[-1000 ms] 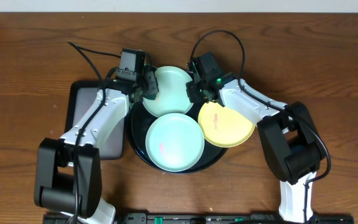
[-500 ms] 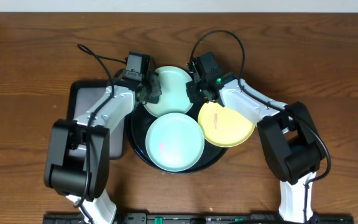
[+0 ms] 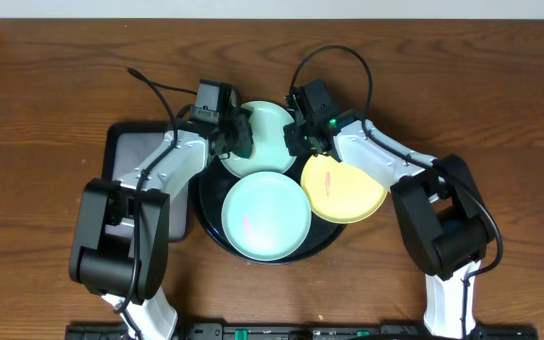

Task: Clean dirty plates on tray and stack at the side
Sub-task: 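Scrub the upper mint plate with the sponge while the right gripper holds it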

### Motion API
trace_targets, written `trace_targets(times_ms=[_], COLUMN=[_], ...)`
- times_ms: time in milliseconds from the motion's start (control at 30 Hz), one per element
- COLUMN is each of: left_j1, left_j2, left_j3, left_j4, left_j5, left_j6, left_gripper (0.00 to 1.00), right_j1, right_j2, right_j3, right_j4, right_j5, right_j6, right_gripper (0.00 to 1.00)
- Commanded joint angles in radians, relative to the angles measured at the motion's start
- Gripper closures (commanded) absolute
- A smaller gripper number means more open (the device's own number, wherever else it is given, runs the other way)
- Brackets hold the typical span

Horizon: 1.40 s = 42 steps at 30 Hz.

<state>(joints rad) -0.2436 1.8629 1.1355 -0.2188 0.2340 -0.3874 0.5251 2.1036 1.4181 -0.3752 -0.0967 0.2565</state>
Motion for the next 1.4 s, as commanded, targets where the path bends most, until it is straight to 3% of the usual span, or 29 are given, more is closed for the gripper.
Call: trace_targets(times_ms=[0, 100, 267, 400, 700, 867, 1200, 1300, 1367], left_j1=[-0.016, -0.015, -0.015, -0.015, -0.015, -0.015, -0.015, -0.015, -0.015], left_j2=[-0.051, -0.110, -0.181, -0.179, -0.104, -0.073, -0.073, -0.073, -0.073], left_j3=[0.006, 0.006, 0.005, 0.003, -0.002, -0.002, -0.002, -0.002, -0.002], left_j4=[-0.008, -0.031, -0.080, -0.074, 0.002, 0.044, 0.047, 0.048, 0.048], left_j5=[0.095, 0.056, -0.104, -0.128, -0.135, -0.187, -0.187, -0.187, -0.187], left_j6=[0.106, 0.151, 0.152, 0.182, 0.185, 0.185, 0.185, 0.185, 0.185], left_gripper=[0.92, 0.93, 0.93, 0.93, 0.93, 0.93, 0.93, 0.93, 0.93], right_j1=[0.013, 0.013, 0.012, 0.013, 0.012, 0.013, 0.013, 0.013, 0.013], right_j2=[-0.009, -0.009, -0.022, -0.066, -0.089, -0.089, -0.058, -0.032, -0.021], right_j3=[-0.003, -0.003, 0.000, 0.001, 0.000, -0.008, -0.014, -0.014, -0.014], right_j4=[0.005, 0.005, -0.002, -0.014, -0.026, -0.024, -0.019, -0.016, -0.010], right_j5=[-0.012, -0.013, -0.025, -0.026, -0.023, 0.000, 0.051, 0.055, 0.054], right_j6=[0.012, 0.011, -0.031, -0.037, -0.037, -0.037, -0.036, -0.033, -0.032], right_gripper=[0.87, 0.86, 0.74, 0.68, 0.74, 0.82, 0.76, 0.76, 0.82])
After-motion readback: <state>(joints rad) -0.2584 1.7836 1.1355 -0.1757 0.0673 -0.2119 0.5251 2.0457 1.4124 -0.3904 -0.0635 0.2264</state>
